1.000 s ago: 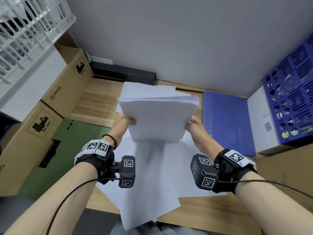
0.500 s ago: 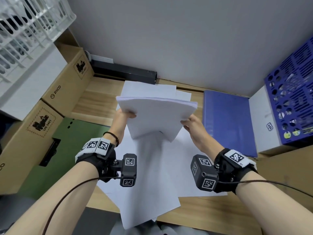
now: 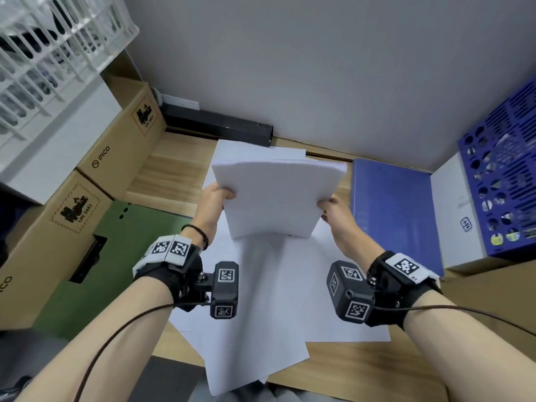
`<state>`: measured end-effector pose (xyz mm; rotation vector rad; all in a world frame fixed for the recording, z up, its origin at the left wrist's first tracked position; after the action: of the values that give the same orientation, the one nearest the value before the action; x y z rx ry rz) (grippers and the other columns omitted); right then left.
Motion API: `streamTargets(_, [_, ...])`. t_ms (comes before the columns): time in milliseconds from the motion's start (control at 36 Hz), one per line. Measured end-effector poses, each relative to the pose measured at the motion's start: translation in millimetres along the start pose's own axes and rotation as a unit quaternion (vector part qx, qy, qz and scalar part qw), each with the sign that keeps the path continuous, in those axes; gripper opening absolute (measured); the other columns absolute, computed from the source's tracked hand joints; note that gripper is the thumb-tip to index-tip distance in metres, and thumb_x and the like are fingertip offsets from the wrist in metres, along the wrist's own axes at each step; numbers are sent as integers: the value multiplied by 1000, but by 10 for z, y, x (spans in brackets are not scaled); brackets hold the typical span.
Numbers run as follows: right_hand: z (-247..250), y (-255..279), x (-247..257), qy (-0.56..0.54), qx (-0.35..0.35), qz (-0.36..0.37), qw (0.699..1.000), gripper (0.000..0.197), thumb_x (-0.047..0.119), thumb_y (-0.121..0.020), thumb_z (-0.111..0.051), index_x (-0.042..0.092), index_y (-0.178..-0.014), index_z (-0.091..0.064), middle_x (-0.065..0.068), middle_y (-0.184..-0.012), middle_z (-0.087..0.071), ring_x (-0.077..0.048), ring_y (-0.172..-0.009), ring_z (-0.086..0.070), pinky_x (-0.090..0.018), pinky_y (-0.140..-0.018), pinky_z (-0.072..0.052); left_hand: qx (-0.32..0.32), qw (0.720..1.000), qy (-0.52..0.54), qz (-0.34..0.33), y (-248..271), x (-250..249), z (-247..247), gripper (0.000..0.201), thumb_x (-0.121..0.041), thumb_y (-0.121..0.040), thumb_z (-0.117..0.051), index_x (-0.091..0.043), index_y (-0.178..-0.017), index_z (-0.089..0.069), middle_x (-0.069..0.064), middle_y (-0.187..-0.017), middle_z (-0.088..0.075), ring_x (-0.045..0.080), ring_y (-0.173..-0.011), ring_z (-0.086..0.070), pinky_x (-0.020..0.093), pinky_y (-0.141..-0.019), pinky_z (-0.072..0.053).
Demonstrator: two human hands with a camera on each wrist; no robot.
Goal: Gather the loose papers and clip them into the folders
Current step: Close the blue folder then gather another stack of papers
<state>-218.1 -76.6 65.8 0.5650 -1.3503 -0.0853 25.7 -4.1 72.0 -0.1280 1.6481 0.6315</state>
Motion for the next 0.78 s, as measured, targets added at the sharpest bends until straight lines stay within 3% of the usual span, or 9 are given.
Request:
streamTargets(139, [-50, 75, -215, 31, 36, -29, 998, 24, 11, -100, -40, 30, -104, -54, 16, -103, -57, -9, -106, -48, -28, -91, -29, 3, 999, -17, 39, 84, 286, 53, 27, -14, -66, -49, -23, -87, -64, -1, -95, -64, 19, -91, -53, 38, -86, -39])
streamTargets(306, [56, 11, 224, 55, -32, 75, 995, 22, 19, -101, -40, 20, -114, -57, 10, -101, -64, -5, -92, -59, -18, -74, -45, 29, 998, -53, 10, -5, -50, -55, 32, 2, -85, -41, -21, -91, -63, 1, -97, -67, 23, -95, -58, 35, -89, -46])
streamTargets(389, [101, -3, 349, 88, -44, 75, 992, 20, 16, -100, -39, 23, -91, -55, 7, -83, -56, -10, -75, -53, -22, -65, -43, 6, 996, -87, -12, -73, -176, -1, 33, 4, -88, -45, -15, -112, -57, 7, -114, -64, 25, -105, -61, 34, -91, -48])
streamTargets(444, [118, -22, 311, 120, -34, 58, 990, 20, 16, -99, -40, 24, -89, -55, 0, -86, -59, -18, -81, -57, -29, -70, -45, -35, 993, -110, -31, -98, -204, 99, 51, 2, -87, -54, -15, -133, -42, 6, -130, -52, 21, -116, -53, 25, -90, -45])
streamTargets(528, [95, -12, 138, 178, 9, 15, 984, 22, 14, -97, -41, 23, -91, -60, -11, -99, -67, -27, -91, -63, -34, -79, -50, -96, 951, -276, -101, -92, -361, 197, 77, -12, -76, -68, -16, -144, -32, 6, -142, -37, 21, -131, -34, 31, -107, -31])
streamTargets(583, [20, 36, 18, 203, 59, -12, 977, 23, 11, -97, -41, 17, -99, -63, -10, -102, -67, -24, -90, -62, -28, -73, -48, -77, 915, -374, -130, -84, -423, 87, 80, -15, -76, -68, -18, -146, -30, 1, -140, -42, 22, -131, -32, 32, -108, -27])
streamTargets(639, [-63, 96, -67, 236, 105, -25, 966, 25, 12, -98, -42, 9, -110, -63, -11, -106, -67, -20, -90, -61, -22, -68, -44, 8, 926, -364, -95, -96, -309, -99, 76, -13, -81, -63, -21, -147, -27, -8, -127, -52, 17, -120, -42, 29, -101, -32])
streamTargets(694, [-112, 143, -123, 265, 139, -28, 954, 26, 14, -98, -41, 8, -112, -63, -10, -110, -67, -19, -92, -60, -21, -68, -43, 90, 931, -352, -39, -79, -130, -264, 56, -16, -85, -57, -23, -138, -40, -5, -114, -59, 18, -107, -54, 36, -96, -44])
streamTargets(778, [-107, 193, -220, 277, 177, -46, 943, 24, 15, -98, -41, 10, -106, -63, -7, -108, -67, -21, -96, -63, -23, -72, -47, 139, 902, -407, -28, -5, -39, -366, 24, -30, -79, -50, -8, -85, -56, 4, -79, -56, 21, -76, -56, 33, -69, -44])
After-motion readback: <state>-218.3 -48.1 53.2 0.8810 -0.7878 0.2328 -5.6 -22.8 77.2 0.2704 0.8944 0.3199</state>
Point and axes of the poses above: each hand's wrist, its own y-axis away from the middle knuckle, its own z-axis out of the back of the hand, x = y × z, the point moved 10 cm from there along -y, towards the middle knuckle
